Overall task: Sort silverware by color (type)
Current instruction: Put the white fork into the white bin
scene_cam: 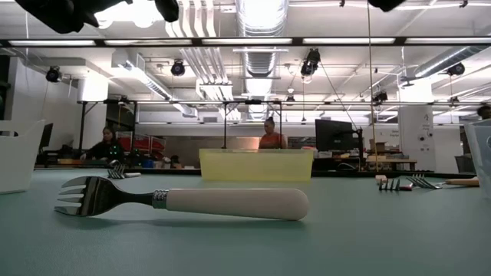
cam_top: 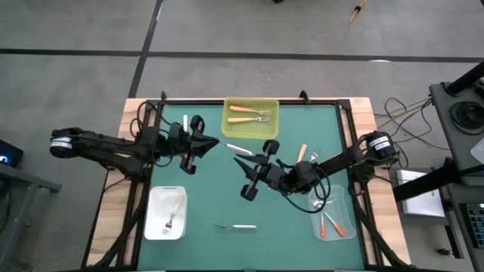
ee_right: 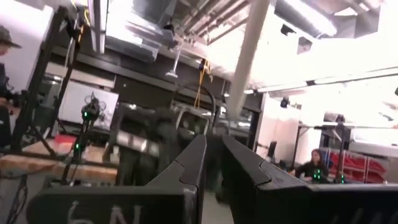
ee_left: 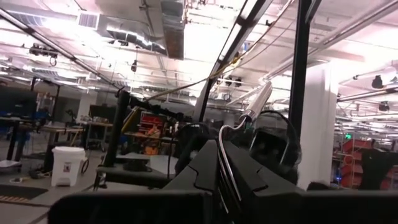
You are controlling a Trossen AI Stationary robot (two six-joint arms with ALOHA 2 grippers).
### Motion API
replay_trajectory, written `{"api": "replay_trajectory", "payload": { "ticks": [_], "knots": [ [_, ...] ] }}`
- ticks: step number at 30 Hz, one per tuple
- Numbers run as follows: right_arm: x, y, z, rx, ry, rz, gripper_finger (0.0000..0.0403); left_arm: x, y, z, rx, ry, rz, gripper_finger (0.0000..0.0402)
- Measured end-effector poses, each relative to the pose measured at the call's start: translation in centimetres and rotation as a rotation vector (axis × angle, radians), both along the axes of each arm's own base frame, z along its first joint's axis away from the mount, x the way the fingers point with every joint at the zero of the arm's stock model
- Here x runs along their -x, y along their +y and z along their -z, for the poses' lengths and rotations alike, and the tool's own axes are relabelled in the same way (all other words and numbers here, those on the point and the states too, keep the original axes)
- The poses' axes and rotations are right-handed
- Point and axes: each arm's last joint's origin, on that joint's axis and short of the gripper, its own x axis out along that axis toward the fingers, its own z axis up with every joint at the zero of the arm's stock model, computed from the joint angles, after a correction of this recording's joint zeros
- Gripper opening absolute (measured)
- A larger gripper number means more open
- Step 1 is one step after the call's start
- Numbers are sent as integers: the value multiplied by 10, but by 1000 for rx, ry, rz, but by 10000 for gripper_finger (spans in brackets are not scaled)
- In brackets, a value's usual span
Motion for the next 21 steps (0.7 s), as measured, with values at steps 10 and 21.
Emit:
{"api": "replay_trajectory", "payload": {
  "ticks": [10,21],
  "knots": [
    [-4,-2,-18,-42,-60,0,38,-4,0,-2,-1,-31,1,0],
    [-11,-10,-14,-89,-24,-16,110,-3,0,-3,2,-45,3,0]
  ]
}}
